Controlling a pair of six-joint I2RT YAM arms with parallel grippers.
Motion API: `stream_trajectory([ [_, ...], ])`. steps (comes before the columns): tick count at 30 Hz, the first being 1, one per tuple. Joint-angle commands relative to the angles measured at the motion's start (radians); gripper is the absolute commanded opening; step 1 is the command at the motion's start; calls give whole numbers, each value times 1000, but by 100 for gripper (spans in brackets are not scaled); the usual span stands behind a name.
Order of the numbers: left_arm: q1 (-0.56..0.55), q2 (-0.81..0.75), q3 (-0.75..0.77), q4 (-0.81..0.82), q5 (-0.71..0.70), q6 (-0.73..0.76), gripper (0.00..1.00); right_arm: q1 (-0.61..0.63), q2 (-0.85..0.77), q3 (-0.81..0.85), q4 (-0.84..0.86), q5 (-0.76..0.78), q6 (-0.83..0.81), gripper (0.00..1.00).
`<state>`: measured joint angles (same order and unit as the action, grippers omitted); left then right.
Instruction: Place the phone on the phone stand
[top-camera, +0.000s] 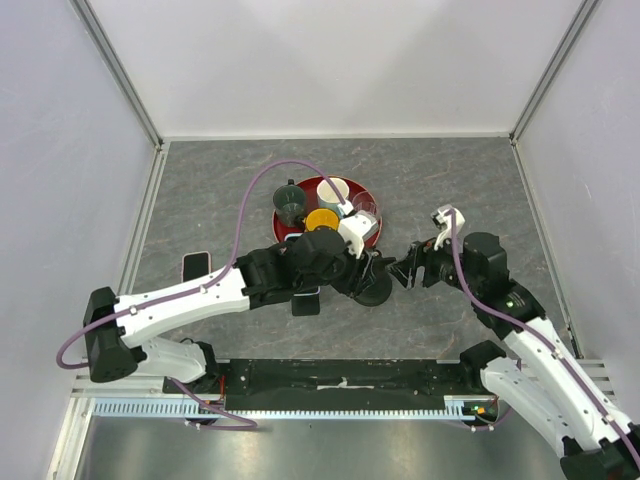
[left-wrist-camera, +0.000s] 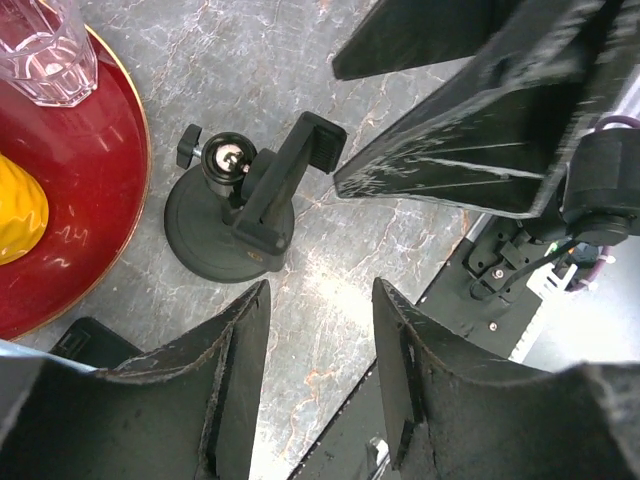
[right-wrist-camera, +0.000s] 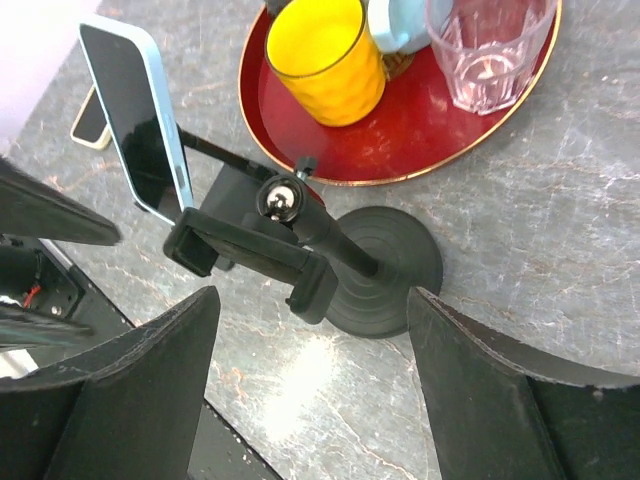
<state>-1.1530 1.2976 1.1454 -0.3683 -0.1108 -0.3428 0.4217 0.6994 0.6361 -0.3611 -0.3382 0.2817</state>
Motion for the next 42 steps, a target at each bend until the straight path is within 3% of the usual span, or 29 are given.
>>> stream_trajectory([
  [1,-7,38,50,9,-49,-4,52,2,-75,-16,22,71,96,79],
  [13,-5,89,54,32,-136,-5,46,0,-32,-45,82,50,117,65],
  [20,-5,112,43,48,-147,-15,38,0,-2,-52,105,19,117,51],
  [26,-4,123,39,58,-162,-9,27,2,3,-55,142,-33,131,29],
  [27,-2,124,39,55,-165,-7,23,2,2,-55,143,-39,132,18],
  [29,-1,132,37,55,-168,-7,18,2,-5,-53,143,-44,139,7],
  [30,1,135,36,55,-171,-7,10,3,-6,-53,142,-48,143,0],
  [33,6,143,16,63,-173,-16,2,3,-17,-53,142,-64,159,0],
  [42,13,131,-41,69,-201,-41,2,3,-60,-44,151,-82,183,0],
])
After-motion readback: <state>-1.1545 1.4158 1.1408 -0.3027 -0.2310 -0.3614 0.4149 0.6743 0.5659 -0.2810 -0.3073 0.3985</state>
